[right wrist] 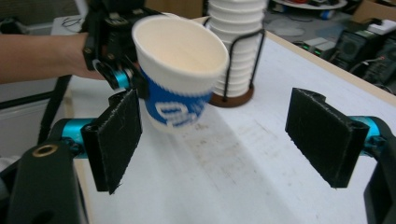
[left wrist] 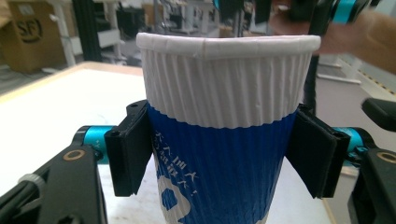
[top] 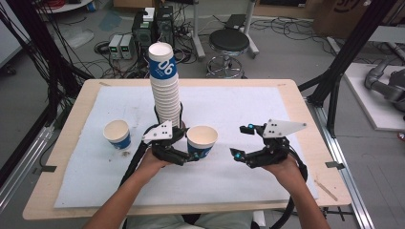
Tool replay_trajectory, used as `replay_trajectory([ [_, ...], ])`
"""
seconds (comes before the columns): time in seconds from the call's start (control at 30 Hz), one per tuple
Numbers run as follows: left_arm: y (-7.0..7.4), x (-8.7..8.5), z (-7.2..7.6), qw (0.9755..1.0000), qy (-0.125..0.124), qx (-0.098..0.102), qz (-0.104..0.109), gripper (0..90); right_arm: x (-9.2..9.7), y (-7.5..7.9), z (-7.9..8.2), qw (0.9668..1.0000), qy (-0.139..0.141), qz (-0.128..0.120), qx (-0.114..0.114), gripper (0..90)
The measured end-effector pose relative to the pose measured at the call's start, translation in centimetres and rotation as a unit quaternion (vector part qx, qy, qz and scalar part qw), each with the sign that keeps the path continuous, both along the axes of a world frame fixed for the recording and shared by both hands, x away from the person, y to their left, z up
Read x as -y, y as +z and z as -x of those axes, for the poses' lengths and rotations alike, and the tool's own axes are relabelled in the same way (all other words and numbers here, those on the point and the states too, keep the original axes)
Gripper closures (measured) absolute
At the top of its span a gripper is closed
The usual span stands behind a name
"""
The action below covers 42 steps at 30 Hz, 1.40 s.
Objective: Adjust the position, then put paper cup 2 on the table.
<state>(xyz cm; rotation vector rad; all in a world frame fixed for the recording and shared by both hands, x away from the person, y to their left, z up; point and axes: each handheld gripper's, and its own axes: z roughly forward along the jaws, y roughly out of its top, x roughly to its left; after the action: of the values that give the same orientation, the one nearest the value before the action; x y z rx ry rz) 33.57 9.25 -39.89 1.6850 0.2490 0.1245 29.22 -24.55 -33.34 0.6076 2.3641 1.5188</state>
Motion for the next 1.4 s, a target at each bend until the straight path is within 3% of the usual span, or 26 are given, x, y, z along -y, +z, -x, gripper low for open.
replay_trajectory([
  [0.17,-0.2,-0.4,-0.1,0.9995,0.01,0.019,0.023,28.6,1.5,-1.9,0.3,0.9989,-0.046,-0.002,0.007,19.1],
  [0.37,-0.4,-0.5,-0.2,0.9989,0.021,0.026,0.032,28.5,3.0,-4.3,0.6,0.9956,-0.091,-0.006,0.022,19.1],
  [0.7,-0.4,-0.7,-0.5,0.998,0.028,0.026,0.05,28.2,4.1,-4.9,0.7,0.9934,-0.112,-0.019,0.018,19.1],
  [1.4,0.2,-0.4,-1.0,0.9959,0.044,0.033,0.072,27.8,4.5,-4.9,0.9,0.993,-0.114,-0.026,0.019,19.1],
])
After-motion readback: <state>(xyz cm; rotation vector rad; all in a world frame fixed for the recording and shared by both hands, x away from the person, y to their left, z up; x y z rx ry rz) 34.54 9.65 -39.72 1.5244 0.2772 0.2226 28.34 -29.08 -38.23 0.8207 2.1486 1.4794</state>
